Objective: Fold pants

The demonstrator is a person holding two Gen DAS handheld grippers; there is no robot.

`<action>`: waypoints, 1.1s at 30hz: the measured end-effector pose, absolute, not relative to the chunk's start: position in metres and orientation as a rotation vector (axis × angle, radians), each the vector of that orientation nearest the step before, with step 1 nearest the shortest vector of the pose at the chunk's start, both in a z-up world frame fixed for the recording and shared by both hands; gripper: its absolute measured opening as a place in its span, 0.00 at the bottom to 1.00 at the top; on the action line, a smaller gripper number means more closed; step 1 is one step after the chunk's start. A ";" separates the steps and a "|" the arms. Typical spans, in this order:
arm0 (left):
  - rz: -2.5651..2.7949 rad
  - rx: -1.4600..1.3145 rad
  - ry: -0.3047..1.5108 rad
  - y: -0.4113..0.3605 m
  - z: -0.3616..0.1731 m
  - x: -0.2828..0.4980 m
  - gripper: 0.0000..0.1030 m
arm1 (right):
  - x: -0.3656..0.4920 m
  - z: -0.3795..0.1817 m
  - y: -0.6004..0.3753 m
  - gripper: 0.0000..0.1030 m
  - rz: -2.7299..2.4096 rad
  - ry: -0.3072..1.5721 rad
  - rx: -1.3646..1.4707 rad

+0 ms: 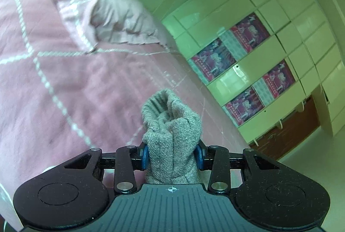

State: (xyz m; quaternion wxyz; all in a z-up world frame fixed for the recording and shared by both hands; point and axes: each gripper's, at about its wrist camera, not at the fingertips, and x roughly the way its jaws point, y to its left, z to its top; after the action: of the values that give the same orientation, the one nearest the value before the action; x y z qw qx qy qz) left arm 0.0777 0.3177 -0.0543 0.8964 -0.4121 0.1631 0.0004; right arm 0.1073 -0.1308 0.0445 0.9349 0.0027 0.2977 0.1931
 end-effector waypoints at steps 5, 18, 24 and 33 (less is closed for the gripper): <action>-0.059 -0.650 0.302 0.276 0.011 0.090 0.39 | 0.094 0.067 -0.217 0.64 0.253 0.488 0.295; -0.511 -0.332 0.336 -0.003 0.082 0.158 0.39 | 0.063 0.041 -0.379 0.62 -0.068 0.352 0.798; -0.699 -0.437 0.646 -0.084 0.005 0.158 0.80 | 0.064 0.020 -0.404 0.64 -0.086 0.360 0.899; -0.527 -0.320 0.493 0.045 0.038 0.061 0.92 | 0.100 0.013 -0.343 0.56 0.233 0.577 0.969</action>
State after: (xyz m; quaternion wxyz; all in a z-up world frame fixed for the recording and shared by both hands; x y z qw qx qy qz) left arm 0.0605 0.0452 0.0381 0.9231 -0.1559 0.2400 -0.2569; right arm 0.1003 -0.3426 0.0133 0.8388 0.4580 0.2730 0.1100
